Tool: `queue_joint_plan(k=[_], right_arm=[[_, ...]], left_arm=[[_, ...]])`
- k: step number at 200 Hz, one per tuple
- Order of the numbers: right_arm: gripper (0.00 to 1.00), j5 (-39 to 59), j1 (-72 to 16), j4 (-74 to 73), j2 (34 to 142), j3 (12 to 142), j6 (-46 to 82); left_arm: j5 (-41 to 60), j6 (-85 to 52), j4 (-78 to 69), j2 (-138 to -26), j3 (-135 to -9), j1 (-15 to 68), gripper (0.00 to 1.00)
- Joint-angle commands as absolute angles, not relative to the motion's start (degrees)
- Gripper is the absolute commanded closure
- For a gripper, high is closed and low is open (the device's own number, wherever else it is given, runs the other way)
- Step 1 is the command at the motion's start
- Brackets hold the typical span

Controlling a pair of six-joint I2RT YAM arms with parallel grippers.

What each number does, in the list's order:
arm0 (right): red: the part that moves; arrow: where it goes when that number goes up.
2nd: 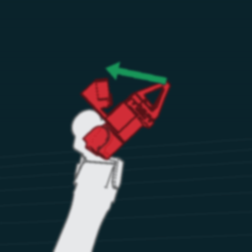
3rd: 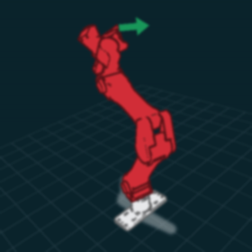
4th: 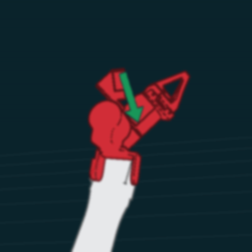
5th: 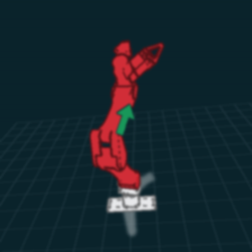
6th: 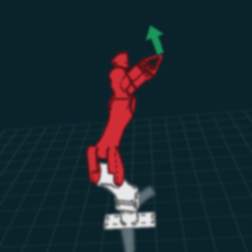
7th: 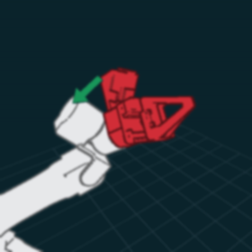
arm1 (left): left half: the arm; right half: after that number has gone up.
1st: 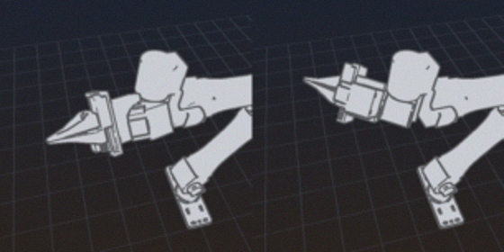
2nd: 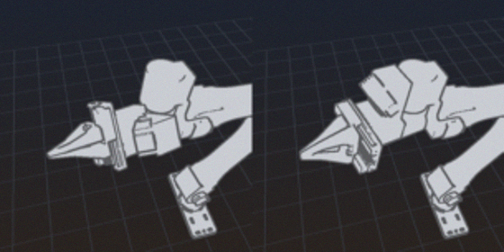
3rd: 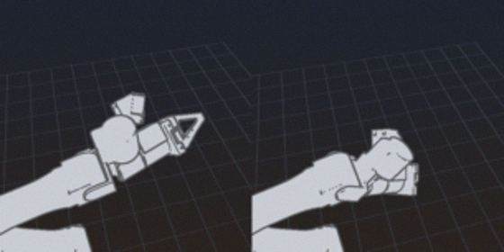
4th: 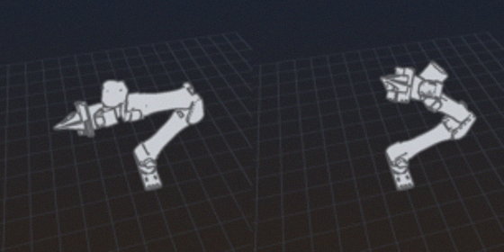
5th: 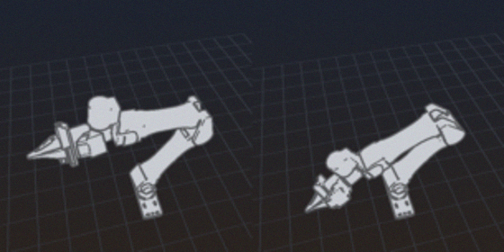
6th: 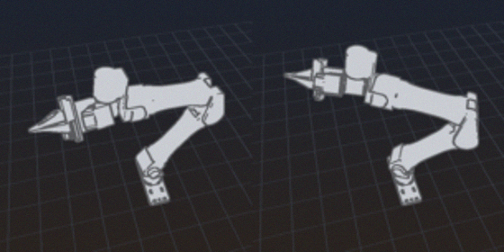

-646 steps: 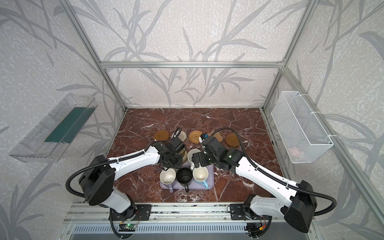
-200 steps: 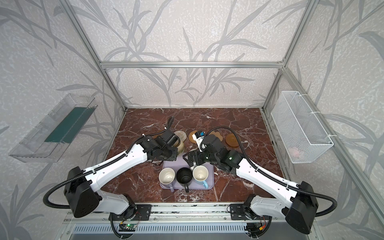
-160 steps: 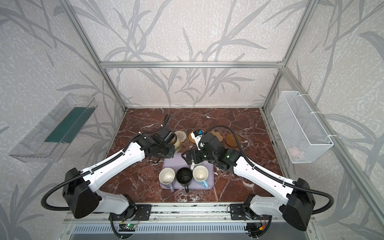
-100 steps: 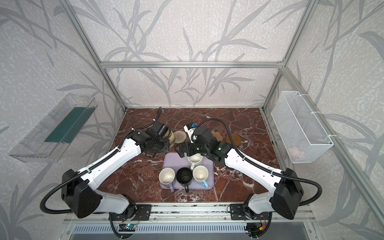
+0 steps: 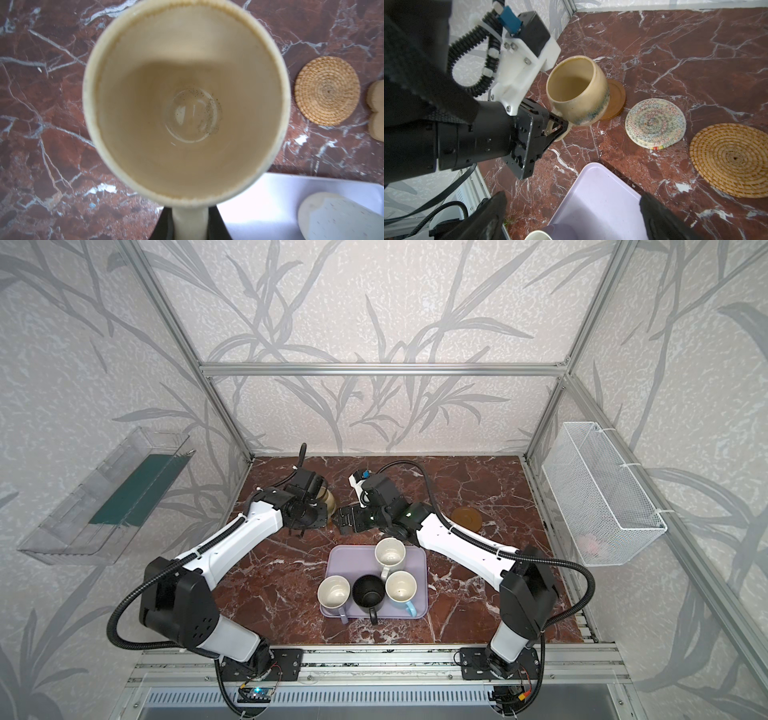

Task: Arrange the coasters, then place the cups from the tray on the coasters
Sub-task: 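Lower the beige mug onto the small brown wooden coaster with the left gripper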

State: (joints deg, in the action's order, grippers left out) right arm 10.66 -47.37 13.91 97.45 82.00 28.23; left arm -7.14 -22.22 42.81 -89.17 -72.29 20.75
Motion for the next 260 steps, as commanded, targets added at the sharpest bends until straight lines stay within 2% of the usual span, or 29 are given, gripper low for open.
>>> queue_joint_plan(k=[1,60,165,260], right_arm=[[0.01,12.22,-46.07,14.41,100.58,85.04,28.94],[0.01,14.5,-42.05,14.92,104.23,87.5,29.19],[0.01,14.94,-41.69,20.58,107.4,89.88,26.04],[0.01,14.48,-41.64,20.74,106.26,88.42,26.11]], left_arm=[[-10.76,-18.24,34.99,-89.85,-74.48,19.81,1.0],[-6.28,-15.92,26.42,-93.67,-72.06,16.1,1.0],[-5.01,-15.21,29.11,-99.99,-74.43,13.82,1.0],[-1.01,-17.66,27.27,-100.0,-71.2,13.01,1.0]])
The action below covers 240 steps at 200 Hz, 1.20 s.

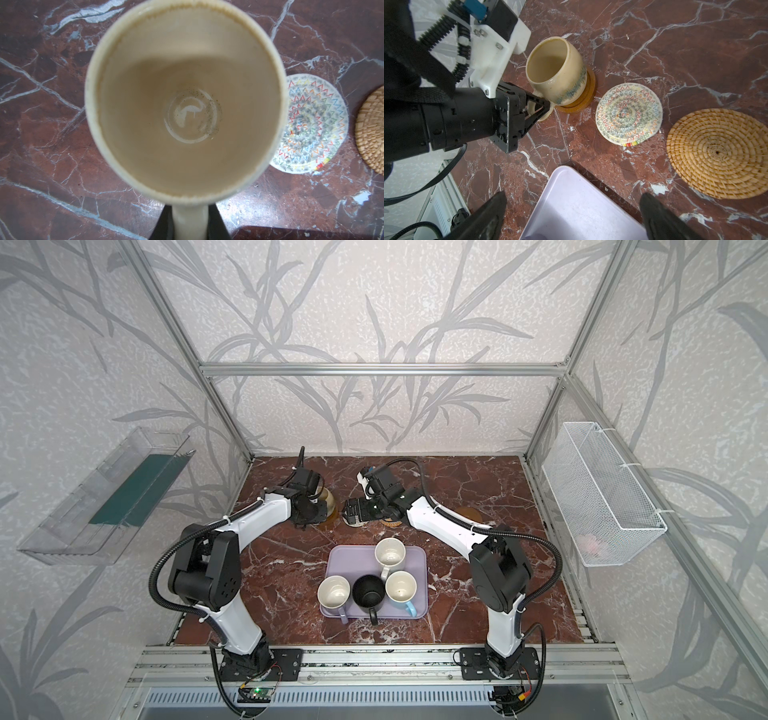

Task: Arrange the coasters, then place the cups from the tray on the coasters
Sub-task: 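Lower the beige mug onto the small brown wooden coaster with the left gripper, then release the beige mug with the left gripper while the right gripper returns to the tray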

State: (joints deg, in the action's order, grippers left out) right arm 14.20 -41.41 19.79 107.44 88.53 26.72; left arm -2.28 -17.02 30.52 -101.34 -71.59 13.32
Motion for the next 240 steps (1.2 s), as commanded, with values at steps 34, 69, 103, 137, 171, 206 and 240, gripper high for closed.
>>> queue_joint_plan(k=[34,69,103,137,171,206,240], right_arm=[[0.01,14.9,-41.57,20.61,106.34,88.2,26.39],[0.01,14.86,-41.59,20.57,105.76,87.47,26.41],[0.01,14.93,-41.57,20.3,105.81,87.25,26.68],[0.01,15.29,-41.57,20.3,105.69,87.37,26.81],[0.01,15.12,-41.58,20.29,105.38,86.92,26.72],[0.01,15.22,-41.57,20.51,105.25,86.75,26.65],[0.01,13.75,-41.62,22.18,103.83,86.59,25.92]], left_arm=[[-0.53,-18.2,29.43,-101.54,-71.81,12.57,1.0],[-0.59,-17.67,31.29,-101.8,-71.46,12.57,0.94],[-0.89,-17.4,31.47,-101.51,-70.41,12.57,0.84],[-0.4,-17.58,31.73,-101.91,-70.22,12.57,0.79],[-0.64,-17.71,31.47,-101.25,-69.27,12.64,0.72],[-0.88,-18.1,31.62,-101.06,-68.99,12.59,0.63],[-1.36,-18.4,32.47,-100.23,-69.21,12.66,0.33]])
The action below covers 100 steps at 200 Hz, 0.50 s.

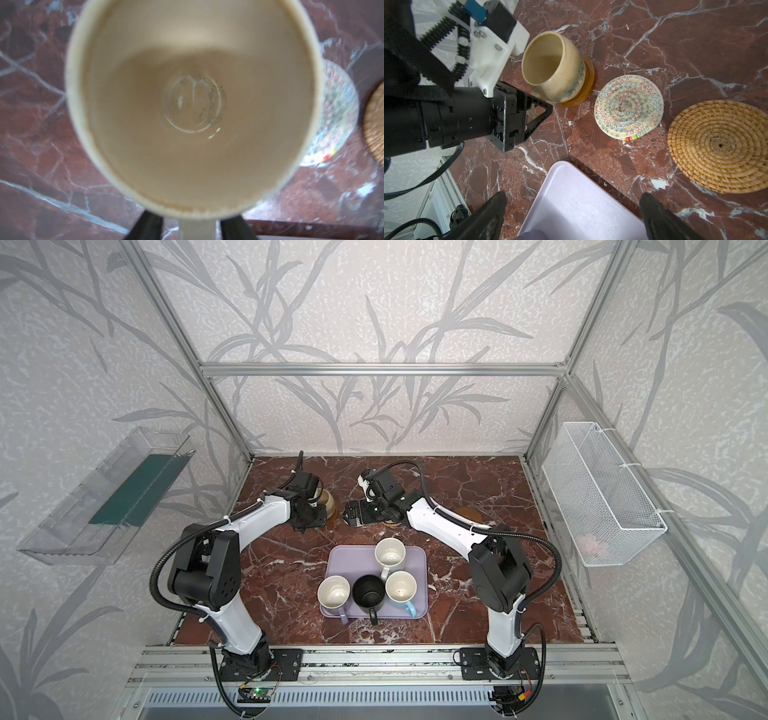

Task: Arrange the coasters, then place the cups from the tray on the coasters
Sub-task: 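Release the beige mug with the left gripper while the right gripper returns to the tray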

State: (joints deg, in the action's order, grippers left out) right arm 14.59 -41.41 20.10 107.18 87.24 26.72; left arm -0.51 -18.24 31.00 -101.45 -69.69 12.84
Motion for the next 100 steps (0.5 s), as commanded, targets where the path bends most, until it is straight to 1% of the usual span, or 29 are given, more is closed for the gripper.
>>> queue_joint_plan(k=[1,25,35,38,40,59,64,100], right_arm=[[0.01,13.64,-41.59,22.25,103.73,86.58,25.83],[0.01,10.97,-41.7,25.38,101.73,86.48,24.83],[0.01,9.84,-41.66,27.02,100.66,86.4,24.25],[0.01,9.5,-41.67,27.42,100.31,86.28,24.15],[0.01,9.28,-41.77,27.77,100.03,86.19,23.99],[0.01,7.39,-41.97,30.44,98.1,84.72,23.28],[0.01,6.78,-42.12,31.12,95.91,84.2,23.12],[0.01,0.82,-43.39,38.61,89.84,81.7,23.36]], left_arm=[[-1.43,-18.43,32.54,-100.12,-69.28,12.66,0.32],[-2.21,-19.59,32.84,-97.28,-68.8,12.74,0.11],[-2.5,-19.93,33.28,-95.95,-68.8,12.74,0.07],[-2.7,-20.07,33.54,-95.57,-68.88,12.74,0.02],[-2.78,-20.16,33.78,-95.37,-68.97,12.74,0.01],[-2.39,-21.08,36.18,-92.83,-70.0,12.73,0.01],[-2.1,-21.37,36.53,-91.92,-70.12,12.74,0.01],[1.7,-24.75,39.44,-85.35,-70.14,12.83,0.01]])
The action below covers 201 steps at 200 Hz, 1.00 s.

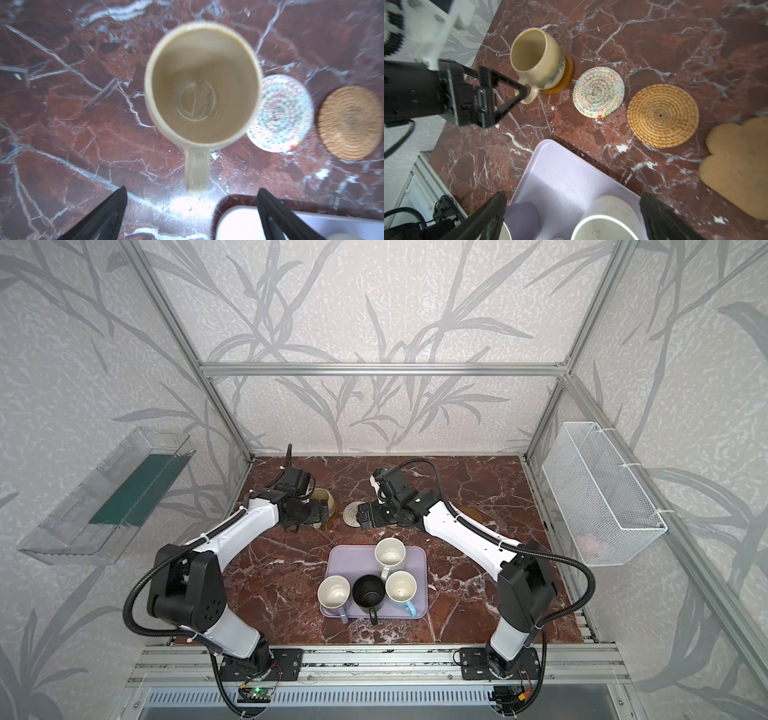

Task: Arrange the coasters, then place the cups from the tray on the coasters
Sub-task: 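Release the beige mug with the left gripper while the right gripper returns to the tray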

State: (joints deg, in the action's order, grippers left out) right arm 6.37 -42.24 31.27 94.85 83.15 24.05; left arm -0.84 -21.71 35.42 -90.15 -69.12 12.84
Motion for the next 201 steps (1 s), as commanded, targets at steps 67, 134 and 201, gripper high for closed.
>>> queue_joint_plan(k=[67,134,201], right_arm=[[0.01,-1.87,-46.21,46.01,81.71,73.94,28.37],[0.01,1.39,-49.1,42.78,82.02,66.59,32.92],[0.14,-0.05,-50.96,40.75,86.68,66.02,33.82]], left_arm=[[13.93,-27.06,44.24,-75.28,-69.36,13.27,0.01],[16.8,-32.66,43.3,-70.16,-64.71,23.38,0.01],[17.61,-37.48,37.98,-70.24,-57.77,28.58,0.01]])
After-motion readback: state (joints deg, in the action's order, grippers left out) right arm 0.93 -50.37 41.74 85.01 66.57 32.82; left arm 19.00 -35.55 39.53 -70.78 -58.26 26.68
